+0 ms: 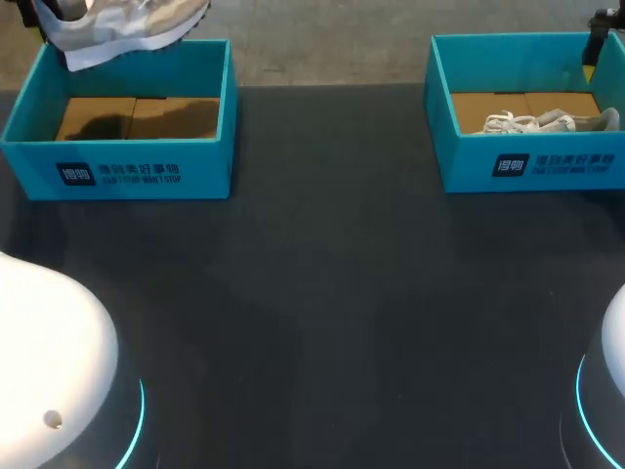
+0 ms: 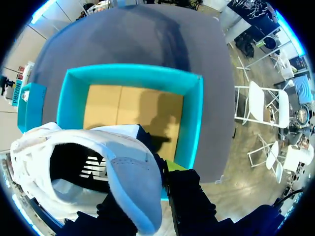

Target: Take the shoe out of the shoebox, open the shoe tongue, remove and reinsert the insole, then place the shoe into the shoebox

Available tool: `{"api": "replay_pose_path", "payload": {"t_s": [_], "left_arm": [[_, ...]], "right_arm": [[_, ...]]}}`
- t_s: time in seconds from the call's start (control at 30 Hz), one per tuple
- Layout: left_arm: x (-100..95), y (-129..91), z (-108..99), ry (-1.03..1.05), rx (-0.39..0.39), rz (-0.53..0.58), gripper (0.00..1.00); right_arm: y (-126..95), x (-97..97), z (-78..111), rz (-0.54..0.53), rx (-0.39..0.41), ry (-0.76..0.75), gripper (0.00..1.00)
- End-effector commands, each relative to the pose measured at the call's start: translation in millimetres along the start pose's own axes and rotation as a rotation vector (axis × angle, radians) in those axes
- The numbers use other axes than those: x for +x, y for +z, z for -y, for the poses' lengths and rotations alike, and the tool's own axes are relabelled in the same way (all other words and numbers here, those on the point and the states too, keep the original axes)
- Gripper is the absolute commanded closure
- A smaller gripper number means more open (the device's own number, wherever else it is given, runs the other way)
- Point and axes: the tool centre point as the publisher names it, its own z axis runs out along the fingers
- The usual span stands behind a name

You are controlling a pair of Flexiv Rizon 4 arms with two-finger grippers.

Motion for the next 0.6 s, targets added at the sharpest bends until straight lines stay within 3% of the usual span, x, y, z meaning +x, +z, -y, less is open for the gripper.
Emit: {"api": "replay_pose_path", "payload": {"t_s": [0.03, 0.3, 0.6], "left_arm": [[-6.0, -29, 80, 0.005, -0.178, -0.010, 1.00], [-22.2, -52, 141, 0.025, -0.213, 0.011, 1.00], [-46.0, -59, 213, 0.080, -0.246, 0.008, 1.00]], "right_arm": [[0, -0.5, 1.1, -0.001, -0.003, 0.000, 0.00], [0, -0.5, 1.1, -0.001, -0.003, 0.000, 0.00], [0, -0.5, 1.1, -0.001, -0.003, 0.000, 0.00]]}}
